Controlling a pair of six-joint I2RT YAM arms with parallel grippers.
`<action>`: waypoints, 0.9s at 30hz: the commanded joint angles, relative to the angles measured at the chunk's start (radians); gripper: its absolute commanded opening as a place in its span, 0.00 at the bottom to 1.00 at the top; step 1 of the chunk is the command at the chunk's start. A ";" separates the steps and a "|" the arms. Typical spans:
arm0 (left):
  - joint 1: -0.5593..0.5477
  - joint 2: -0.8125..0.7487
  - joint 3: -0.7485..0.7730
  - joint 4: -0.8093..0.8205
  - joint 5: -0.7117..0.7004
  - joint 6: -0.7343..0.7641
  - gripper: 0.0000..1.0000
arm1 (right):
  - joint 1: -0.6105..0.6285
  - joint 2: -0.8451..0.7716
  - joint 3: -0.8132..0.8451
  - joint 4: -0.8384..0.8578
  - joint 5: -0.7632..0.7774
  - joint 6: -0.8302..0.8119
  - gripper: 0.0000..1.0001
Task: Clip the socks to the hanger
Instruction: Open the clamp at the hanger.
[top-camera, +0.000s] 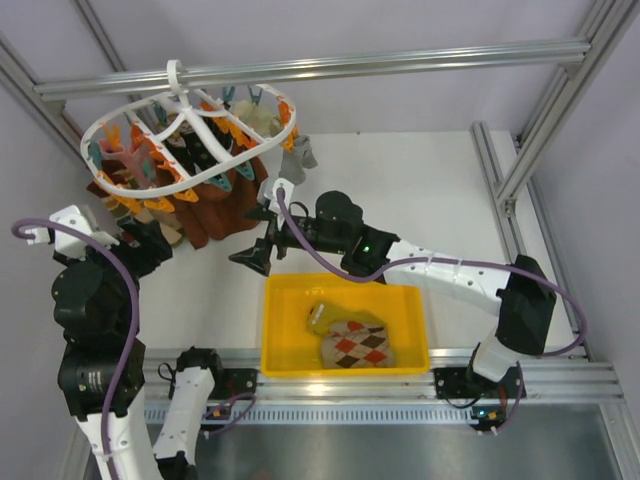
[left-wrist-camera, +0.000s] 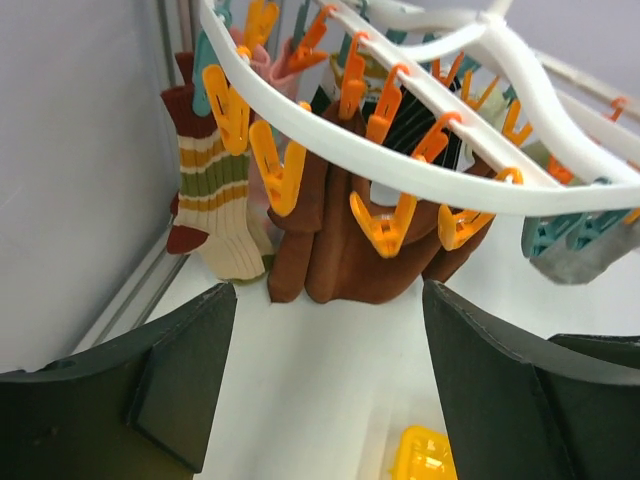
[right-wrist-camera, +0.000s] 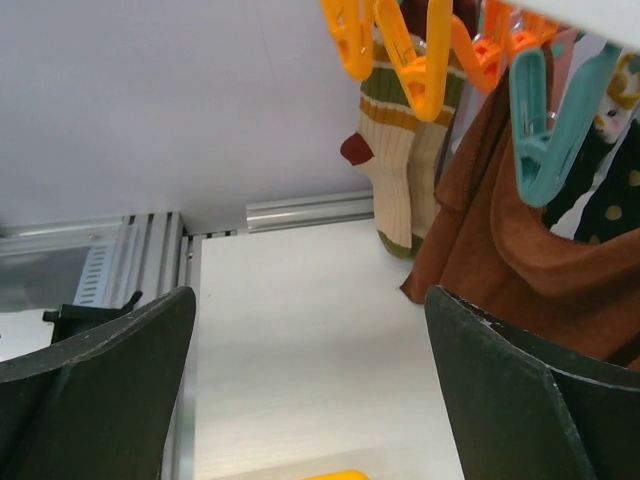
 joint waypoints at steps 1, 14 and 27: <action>-0.001 -0.008 -0.036 0.036 0.068 0.056 0.80 | -0.014 -0.034 -0.036 0.064 -0.029 0.048 0.95; 0.034 -0.132 -0.291 0.251 0.389 -0.180 0.64 | -0.112 -0.131 -0.158 0.018 -0.029 0.062 0.95; 0.036 -0.120 -0.450 0.549 0.609 -0.243 0.64 | -0.305 -0.178 -0.174 0.093 0.004 0.094 0.73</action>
